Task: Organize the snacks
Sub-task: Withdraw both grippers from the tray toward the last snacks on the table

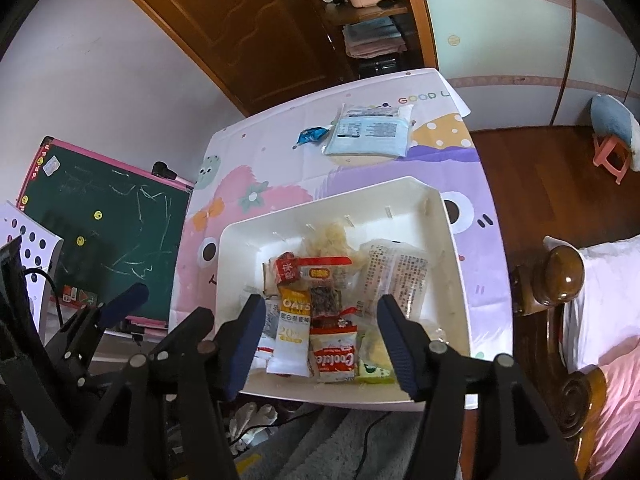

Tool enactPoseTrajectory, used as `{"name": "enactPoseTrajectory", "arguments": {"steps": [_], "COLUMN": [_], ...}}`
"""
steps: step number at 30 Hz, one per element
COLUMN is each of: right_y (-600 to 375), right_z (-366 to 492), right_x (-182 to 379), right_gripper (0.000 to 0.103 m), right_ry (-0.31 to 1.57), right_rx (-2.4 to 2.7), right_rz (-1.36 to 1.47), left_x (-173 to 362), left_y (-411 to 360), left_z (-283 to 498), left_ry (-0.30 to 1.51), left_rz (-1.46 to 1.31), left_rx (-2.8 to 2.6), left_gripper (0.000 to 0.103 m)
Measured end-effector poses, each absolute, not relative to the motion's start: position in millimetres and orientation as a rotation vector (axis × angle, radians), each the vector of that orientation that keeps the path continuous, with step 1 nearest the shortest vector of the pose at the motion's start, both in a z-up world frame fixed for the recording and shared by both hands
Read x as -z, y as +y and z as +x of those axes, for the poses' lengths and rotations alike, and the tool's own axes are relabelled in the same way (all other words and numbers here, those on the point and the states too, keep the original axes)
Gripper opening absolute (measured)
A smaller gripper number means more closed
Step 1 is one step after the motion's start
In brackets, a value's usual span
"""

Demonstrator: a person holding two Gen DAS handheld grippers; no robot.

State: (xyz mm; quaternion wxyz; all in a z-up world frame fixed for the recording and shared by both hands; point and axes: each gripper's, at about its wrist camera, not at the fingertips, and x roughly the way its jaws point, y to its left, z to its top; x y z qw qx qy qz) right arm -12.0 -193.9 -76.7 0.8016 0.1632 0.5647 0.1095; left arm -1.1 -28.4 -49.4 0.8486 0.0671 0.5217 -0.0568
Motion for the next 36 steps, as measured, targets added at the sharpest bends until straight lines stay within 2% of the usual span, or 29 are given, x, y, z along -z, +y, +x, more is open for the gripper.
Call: {"name": "enactPoseTrajectory", "arguments": {"steps": [12,22,27,36], "right_y": [-221.8,-224.4,-225.0,-222.2], "right_z": [-26.6,-30.7,-24.9,43.6], "right_x": [84.5,99.6,105.5,89.8], "right_gripper": [0.059,0.059,0.066,0.067], "right_ry": [1.215,1.266,1.278,1.219], "right_rx": [-0.261,-0.295,-0.294,-0.248], "right_rz": [0.336,0.347,0.332,0.142], "left_x": [60.0,68.8,66.4,56.0], "left_y": [-61.7,-56.2,-49.7,-41.0], "left_z": [-21.4,-27.1,-9.3,74.9], "left_ry": [1.112,1.139,1.122,1.065], "left_rz": [0.144,0.117,0.119,0.294], "left_rx": [0.118,0.085,0.066,0.105], "left_gripper": [0.083,0.084,0.084,0.084]}}
